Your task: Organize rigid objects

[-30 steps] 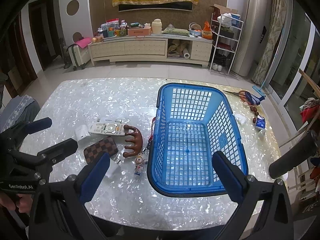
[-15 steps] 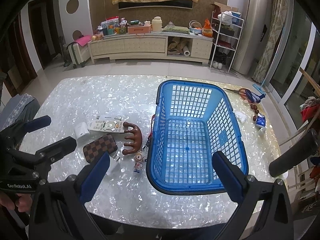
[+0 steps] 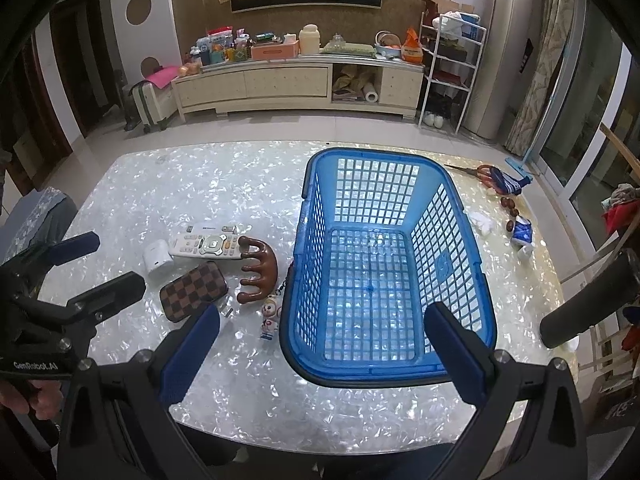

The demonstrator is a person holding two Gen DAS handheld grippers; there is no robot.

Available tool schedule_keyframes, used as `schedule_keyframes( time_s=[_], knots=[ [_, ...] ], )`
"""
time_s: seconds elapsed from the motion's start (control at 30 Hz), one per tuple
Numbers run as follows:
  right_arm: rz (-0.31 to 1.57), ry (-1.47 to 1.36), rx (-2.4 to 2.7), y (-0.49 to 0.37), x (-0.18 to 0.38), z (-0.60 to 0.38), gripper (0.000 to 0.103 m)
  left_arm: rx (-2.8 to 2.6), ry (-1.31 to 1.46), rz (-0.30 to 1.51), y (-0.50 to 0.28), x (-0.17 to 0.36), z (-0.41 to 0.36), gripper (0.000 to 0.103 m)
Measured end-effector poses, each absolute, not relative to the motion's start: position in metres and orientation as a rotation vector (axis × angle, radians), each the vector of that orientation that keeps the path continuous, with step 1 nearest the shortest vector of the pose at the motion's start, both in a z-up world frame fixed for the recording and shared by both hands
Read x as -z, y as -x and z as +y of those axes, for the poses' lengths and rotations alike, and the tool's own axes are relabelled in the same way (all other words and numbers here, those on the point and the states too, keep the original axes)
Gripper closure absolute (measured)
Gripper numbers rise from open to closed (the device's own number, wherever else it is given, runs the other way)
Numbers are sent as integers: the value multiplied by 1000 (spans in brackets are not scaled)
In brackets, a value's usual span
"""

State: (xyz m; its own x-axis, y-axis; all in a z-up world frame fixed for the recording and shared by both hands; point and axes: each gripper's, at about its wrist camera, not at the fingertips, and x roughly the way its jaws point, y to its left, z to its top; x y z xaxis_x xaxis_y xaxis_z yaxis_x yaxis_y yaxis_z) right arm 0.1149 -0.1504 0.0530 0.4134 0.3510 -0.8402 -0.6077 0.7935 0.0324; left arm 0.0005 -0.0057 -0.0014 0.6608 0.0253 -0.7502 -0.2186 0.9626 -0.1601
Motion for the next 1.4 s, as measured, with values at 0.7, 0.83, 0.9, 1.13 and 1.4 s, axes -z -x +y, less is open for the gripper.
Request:
schedule_keyframes(
  time_s=[0.7,0.83,0.9,1.13,1.4],
  knots=[
    [1002,402,-544,-136,-46,-163,0,-183,245,868,7,10,11,1],
    [1038,441,-490,-157,-34,-174,0,-197,245,888,5,19,19,1],
    [1046,459,-466,-165,-30,-178,0,-201,247,900,3,25,23,1],
    [1104,477,-400,-195,-6,-191,0,-223,280,957,-7,60,38,1],
    [1210,482,-357,-226,26,-199,14,-214,297,1025,-18,95,50,1]
  ],
)
